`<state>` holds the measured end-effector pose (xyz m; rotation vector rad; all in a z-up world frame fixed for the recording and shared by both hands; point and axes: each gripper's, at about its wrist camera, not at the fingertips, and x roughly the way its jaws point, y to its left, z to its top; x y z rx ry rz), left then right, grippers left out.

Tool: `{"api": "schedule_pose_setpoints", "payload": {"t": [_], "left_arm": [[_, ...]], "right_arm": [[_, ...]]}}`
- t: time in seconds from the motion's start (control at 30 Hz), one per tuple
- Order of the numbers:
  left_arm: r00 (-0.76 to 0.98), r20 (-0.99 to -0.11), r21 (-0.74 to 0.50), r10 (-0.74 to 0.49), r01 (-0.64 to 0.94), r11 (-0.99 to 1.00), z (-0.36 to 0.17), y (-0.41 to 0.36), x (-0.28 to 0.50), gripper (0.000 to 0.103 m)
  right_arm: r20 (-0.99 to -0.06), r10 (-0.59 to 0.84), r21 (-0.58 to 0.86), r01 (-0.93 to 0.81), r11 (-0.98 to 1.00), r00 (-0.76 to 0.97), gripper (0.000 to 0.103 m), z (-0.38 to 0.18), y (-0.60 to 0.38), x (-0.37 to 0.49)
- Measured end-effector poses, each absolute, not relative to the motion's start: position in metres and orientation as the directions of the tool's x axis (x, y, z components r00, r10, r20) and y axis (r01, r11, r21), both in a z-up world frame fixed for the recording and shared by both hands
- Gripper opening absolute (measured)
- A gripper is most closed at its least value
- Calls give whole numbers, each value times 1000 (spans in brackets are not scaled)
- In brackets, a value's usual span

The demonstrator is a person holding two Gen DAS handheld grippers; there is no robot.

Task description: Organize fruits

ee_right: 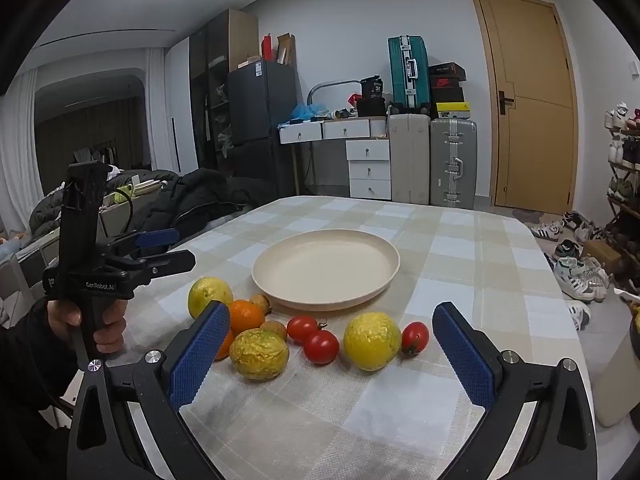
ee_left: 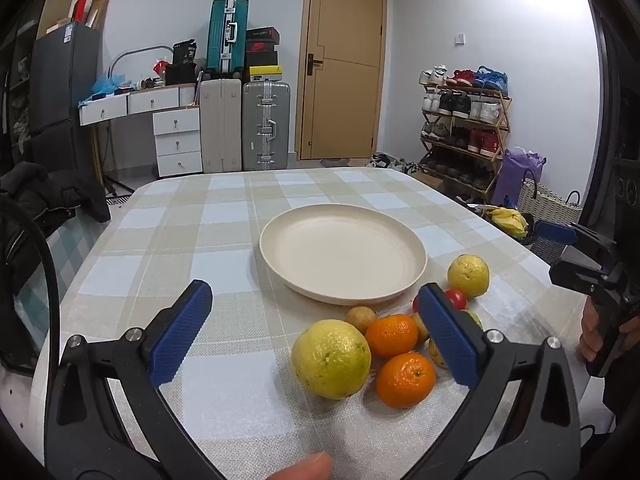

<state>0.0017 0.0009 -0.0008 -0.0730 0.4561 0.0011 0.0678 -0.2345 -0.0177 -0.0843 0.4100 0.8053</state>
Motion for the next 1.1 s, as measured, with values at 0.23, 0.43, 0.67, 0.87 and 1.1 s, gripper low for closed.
{"api": "schedule_pose_setpoints", "payload": {"t": [0.23, 0.43, 0.67, 0.87, 1.1], "left_arm": [[897, -441, -68, -15, -17, 998, -1, 1, 2, 103], [897, -442, -67, -14, -18, 998, -1, 1, 2, 103], [897, -442, -64, -13, -17, 998, -1, 0, 2, 103], [897, -442, -63, -13, -17, 998, -1, 0, 2, 103], [897, -443, -61, -12, -17, 998, -1, 0, 2, 103]], "right_arm": [[-384, 687, 83, -718, 691, 617, 103, -19, -236, 67], [-386, 686, 83, -717, 692, 617, 103, -19, -236, 67], [-386, 684, 82, -716, 693, 619, 103, -20, -235, 66], [-389, 683, 82, -715, 694, 618, 103, -20, -235, 65], [-393, 684, 85, -717, 692, 615, 103, -20, -233, 65]]}}
